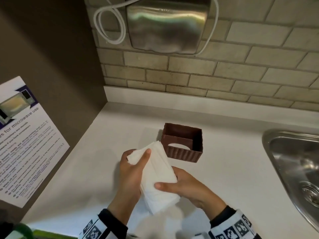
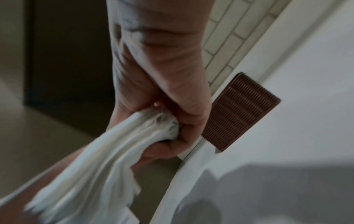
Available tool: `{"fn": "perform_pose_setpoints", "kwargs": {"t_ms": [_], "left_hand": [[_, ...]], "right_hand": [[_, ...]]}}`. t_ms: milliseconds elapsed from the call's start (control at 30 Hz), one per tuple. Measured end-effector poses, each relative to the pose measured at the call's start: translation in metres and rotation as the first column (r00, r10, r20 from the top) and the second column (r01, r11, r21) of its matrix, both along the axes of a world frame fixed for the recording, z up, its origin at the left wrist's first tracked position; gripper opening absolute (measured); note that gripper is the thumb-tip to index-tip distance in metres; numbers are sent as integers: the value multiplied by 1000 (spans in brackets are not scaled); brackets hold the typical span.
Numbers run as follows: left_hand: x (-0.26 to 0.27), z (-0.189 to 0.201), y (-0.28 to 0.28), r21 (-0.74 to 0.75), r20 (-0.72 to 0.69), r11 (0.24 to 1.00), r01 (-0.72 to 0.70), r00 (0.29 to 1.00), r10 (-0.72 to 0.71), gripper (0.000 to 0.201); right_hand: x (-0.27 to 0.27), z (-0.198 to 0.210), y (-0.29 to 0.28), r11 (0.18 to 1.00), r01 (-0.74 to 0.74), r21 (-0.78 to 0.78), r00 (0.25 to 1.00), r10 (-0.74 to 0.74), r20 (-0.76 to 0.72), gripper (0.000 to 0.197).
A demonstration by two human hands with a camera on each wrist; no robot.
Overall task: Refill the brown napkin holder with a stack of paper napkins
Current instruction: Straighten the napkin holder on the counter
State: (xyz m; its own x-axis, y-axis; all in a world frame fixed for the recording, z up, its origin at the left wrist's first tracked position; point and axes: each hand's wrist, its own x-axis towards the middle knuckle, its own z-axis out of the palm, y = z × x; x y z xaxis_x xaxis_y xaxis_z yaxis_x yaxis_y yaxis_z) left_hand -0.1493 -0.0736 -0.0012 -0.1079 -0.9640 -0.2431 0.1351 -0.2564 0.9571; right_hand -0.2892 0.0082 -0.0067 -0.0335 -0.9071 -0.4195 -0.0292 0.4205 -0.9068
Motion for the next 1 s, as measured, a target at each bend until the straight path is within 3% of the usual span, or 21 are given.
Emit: {"fn": "perform_pose_setpoints", "kwargs": {"t_ms": [100, 167, 233, 300, 333, 433, 533, 633, 700, 800, 900, 1000], "left_hand": [[3, 4, -3, -56, 81, 985, 163, 984, -158, 49], [2, 3, -6, -115, 164, 959, 260, 957, -239, 45], [-2, -1, -7, -190, 183, 951, 245, 960, -211, 36], [-11, -8, -7, -251, 180, 951, 180, 974, -136, 32], [-17, -13, -7, -288, 206, 944, 162, 973, -104, 31], [-31, -25, -9, -382, 287, 909, 169, 956, -57, 29], [-41, -18, -21, -367, 302, 905, 215, 948, -103, 27], [-60, 2, -43, -362, 328, 875, 320, 923, -202, 26], [-77, 10, -62, -303, 362, 842, 447, 871, -333, 31], [-96, 7, -88, -148, 428, 775, 614, 746, -510, 37], [-112, -3, -104, -69, 590, 692, 719, 588, -553, 45], [-125, -16, -109, 43, 713, 667, 743, 445, -541, 50]], "right_hand": [[-24, 6, 4, 994, -96, 45, 995, 95, 29, 54], [-37, 8, 4, 996, -72, 49, 997, 71, 30, 53], [-44, 5, 1, 993, 115, 39, 993, -116, 22, 49], [-42, 3, -1, 929, 370, -8, 929, -369, 29, 44], [-39, 3, -1, 903, 426, -49, 905, -425, 32, 45], [-35, 4, 3, 911, 364, -194, 926, -377, -31, 60], [-53, 18, 1, 906, 284, -313, 924, -346, -165, 45], [-79, 38, -15, 890, 244, -386, 869, -377, -321, 26], [-96, 48, -30, 875, 252, -413, 812, -423, -403, 23], [-120, 50, -47, 916, 263, -304, 841, -372, -394, 17], [-135, 39, -63, 967, 221, -125, 823, -254, -509, 28], [-137, 27, -77, 988, 153, 28, 707, -90, -701, 39]]}}
